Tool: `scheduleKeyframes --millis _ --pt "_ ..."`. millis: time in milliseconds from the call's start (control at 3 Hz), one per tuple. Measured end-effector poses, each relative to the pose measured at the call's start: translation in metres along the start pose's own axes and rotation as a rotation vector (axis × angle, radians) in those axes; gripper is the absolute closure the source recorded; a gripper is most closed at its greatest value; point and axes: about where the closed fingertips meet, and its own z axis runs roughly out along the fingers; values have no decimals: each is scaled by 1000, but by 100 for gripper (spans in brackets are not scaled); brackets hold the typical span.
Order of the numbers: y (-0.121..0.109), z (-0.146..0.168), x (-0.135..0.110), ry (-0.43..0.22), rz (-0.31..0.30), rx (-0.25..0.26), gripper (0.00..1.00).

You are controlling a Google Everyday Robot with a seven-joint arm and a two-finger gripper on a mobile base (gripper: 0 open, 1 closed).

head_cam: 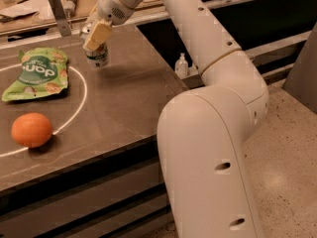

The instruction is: Move 7up can near green rice chip bag

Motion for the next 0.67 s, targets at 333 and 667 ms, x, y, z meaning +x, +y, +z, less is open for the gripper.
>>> scheduleKeyframes --millis 333,667 --pt "-7 10 -5 -50 36 31 100" --pt "-3 26 -14 -117 60 15 99"
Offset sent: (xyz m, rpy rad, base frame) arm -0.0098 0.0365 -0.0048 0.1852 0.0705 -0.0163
